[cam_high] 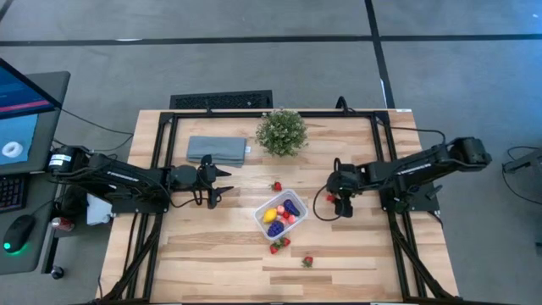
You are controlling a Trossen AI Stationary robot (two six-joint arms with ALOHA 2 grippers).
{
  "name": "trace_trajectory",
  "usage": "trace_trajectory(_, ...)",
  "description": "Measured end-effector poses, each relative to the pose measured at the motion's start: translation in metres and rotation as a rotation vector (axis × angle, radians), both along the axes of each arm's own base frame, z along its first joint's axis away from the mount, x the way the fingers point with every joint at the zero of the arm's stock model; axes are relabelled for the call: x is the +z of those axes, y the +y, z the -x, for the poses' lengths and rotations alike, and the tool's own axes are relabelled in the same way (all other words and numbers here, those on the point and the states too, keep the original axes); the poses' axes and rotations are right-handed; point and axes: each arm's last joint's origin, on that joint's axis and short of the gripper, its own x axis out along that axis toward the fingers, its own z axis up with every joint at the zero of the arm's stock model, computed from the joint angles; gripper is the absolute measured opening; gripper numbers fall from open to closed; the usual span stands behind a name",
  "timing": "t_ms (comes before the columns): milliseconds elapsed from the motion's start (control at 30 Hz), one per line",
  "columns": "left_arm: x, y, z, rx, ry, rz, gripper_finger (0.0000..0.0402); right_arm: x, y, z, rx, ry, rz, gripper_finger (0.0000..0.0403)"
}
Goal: Pick and placing Produce into tupperware
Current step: Put the red strawberry into the transparent bin
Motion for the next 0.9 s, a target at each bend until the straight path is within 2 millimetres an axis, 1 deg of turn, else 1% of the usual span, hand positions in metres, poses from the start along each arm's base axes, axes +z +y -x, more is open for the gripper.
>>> trace_trajectory(167,0.0,0.0,0.0,0.0,0.0,0.0,0.0224,-0.0059,0.0,-0.0037,-0.002,0.019,0.008,0.0263)
trace_trajectory(400,0.0,0.0,0.0,0.0,0.0,0.0,0.0224,-0.0039,0.0,-0.0031,-0.001,0.004,0.004,0.0259)
trace_trajectory(900,0.0,0.0,0.0,0.0,0.0,0.001,0.0224,-0.0027,-0.0001,-0.0029,0.002,-0.009,0.004,0.02)
